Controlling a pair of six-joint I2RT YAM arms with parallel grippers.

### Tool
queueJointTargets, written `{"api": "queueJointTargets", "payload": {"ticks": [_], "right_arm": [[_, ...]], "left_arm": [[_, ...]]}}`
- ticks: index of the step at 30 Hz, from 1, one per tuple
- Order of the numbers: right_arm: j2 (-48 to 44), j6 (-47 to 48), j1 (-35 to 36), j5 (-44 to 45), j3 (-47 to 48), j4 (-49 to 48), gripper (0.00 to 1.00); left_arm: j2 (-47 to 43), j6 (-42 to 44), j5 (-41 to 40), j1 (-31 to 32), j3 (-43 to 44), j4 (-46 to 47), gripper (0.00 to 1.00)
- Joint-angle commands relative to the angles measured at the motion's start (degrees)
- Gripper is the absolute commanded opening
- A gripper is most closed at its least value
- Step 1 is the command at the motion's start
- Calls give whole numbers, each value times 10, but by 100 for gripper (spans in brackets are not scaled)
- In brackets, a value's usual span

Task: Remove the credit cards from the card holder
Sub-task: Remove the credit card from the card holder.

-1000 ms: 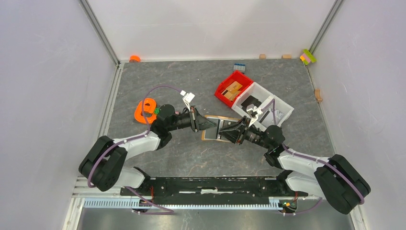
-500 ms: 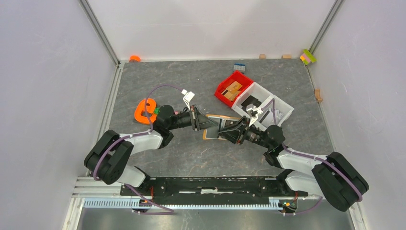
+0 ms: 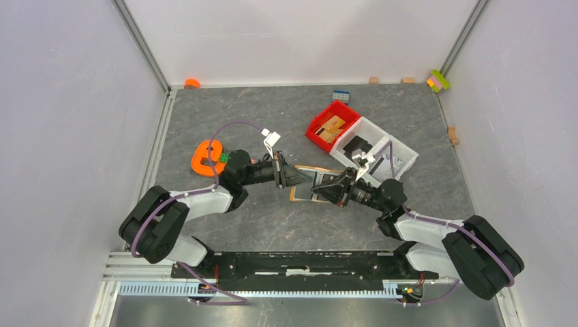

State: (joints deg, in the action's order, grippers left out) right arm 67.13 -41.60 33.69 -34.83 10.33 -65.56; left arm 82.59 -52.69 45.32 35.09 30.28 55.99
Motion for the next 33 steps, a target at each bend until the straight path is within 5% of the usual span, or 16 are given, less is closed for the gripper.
{"api": "queueJointTargets", "payload": {"ticks": [1,5,9,15,19,24,29,31,33], "right_arm": [[-1,1,2,-2,2,-42,12],[-4,4,1,0,1,-42,0],[-8,9,-3,15,-1,-17,0],[-11,4,-16,29,-7,-4,0],[-15,-6,-26,31,-16,-14,0],[-14,-15,-32,25,-20,-30,0],[-4,-26,-34,14,-21,-52,11],[1,-31,-34,9,-22,-61,31],[11,-41,-34,-2,-21,-78,37]], "left_arm": [[-23,20,25,26,25,-8,17],[-16,20,29,29,30,-11,20],[-23,24,23,29,27,-17,36],[-41,41,9,27,23,-40,36],[-49,44,1,24,19,-45,33],[-50,43,-3,21,17,-47,7],[-43,38,-1,21,20,-43,3],[-41,33,2,21,18,-36,2],[-37,26,5,21,18,-25,2]]}}
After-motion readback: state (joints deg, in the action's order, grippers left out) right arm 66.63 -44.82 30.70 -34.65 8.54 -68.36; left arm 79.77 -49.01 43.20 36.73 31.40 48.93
